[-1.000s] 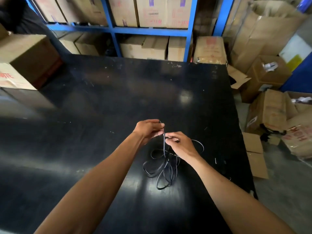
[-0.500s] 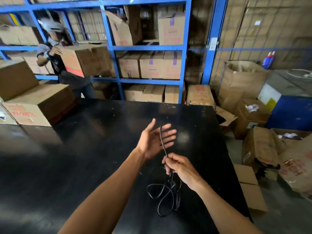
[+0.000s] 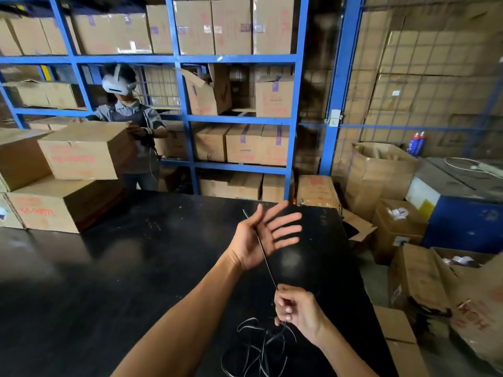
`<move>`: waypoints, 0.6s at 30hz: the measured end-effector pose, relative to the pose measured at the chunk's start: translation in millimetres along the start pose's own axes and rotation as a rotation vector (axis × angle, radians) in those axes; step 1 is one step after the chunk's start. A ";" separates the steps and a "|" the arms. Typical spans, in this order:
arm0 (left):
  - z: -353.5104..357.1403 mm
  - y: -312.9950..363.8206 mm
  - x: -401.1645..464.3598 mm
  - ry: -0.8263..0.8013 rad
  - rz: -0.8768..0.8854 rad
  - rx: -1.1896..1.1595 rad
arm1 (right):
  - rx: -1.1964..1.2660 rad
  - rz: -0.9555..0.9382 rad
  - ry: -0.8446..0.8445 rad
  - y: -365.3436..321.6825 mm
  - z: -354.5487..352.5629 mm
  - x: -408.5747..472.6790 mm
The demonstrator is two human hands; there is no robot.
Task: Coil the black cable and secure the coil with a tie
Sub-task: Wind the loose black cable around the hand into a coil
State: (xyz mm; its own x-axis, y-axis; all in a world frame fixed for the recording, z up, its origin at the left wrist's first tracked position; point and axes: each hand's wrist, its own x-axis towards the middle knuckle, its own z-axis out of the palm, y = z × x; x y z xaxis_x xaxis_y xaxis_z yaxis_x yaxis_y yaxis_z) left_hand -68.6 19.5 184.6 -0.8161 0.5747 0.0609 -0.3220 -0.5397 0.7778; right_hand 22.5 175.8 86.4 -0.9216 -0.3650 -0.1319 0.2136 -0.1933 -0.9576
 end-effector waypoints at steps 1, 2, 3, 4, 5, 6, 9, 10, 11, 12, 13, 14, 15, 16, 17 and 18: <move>-2.4 1.9 -0.1 0.005 -0.006 0.003 | -0.007 0.001 0.001 0.5 -0.5 1.2; -5.0 3.3 -0.4 0.011 -0.009 0.004 | -0.015 0.003 0.000 1.3 -0.7 2.6; -7.5 4.8 -0.8 0.016 -0.010 0.004 | -0.023 0.005 -0.001 2.6 -0.9 4.1; -9.7 6.2 -1.8 0.017 -0.014 0.000 | -0.032 0.009 -0.004 4.3 -1.0 5.5; -11.9 7.8 -2.9 0.014 -0.020 -0.006 | -0.046 0.014 -0.009 6.4 -1.2 6.8; -13.9 9.4 -3.9 0.011 -0.026 -0.014 | -0.064 0.019 -0.013 9.2 -1.6 8.1; -17.4 13.3 -6.9 -0.016 -0.043 -0.020 | -0.084 0.044 -0.028 18.9 -4.1 11.2; -18.0 13.6 -8.2 -0.035 -0.060 -0.015 | -0.087 0.051 -0.033 21.6 -5.0 12.7; -18.5 13.7 -9.4 -0.065 -0.078 -0.017 | -0.095 0.057 -0.036 24.4 -6.0 14.5; -19.1 13.9 -10.4 -0.103 -0.097 -0.029 | -0.117 0.061 -0.034 27.0 -6.8 16.8; -19.6 14.6 -11.1 -0.149 -0.115 -0.050 | -0.156 0.069 -0.021 29.6 -7.8 19.2; -19.4 16.4 -12.1 -0.205 -0.138 -0.070 | -0.219 0.081 0.007 32.1 -9.4 21.7; -18.7 19.6 -13.5 -0.265 -0.167 -0.082 | -0.311 0.092 0.045 35.0 -11.6 23.9; -17.9 23.2 -15.3 -0.323 -0.208 -0.077 | -0.425 0.096 0.090 36.9 -15.4 25.9; -17.1 26.9 -17.5 -0.374 -0.260 -0.052 | -0.540 0.090 0.136 37.6 -20.6 27.2; -17.0 30.3 -20.0 -0.414 -0.325 -0.006 | -0.634 0.079 0.175 36.8 -26.8 28.1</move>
State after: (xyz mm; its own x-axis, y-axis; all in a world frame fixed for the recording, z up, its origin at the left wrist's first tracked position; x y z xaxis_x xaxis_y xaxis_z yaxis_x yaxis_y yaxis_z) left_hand -70.2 -18.8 196.3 -0.4162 0.9073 0.0606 -0.5305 -0.2964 0.7941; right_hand -4.2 182.9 40.7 -0.9614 -0.1924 -0.1967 0.1002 0.4213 -0.9014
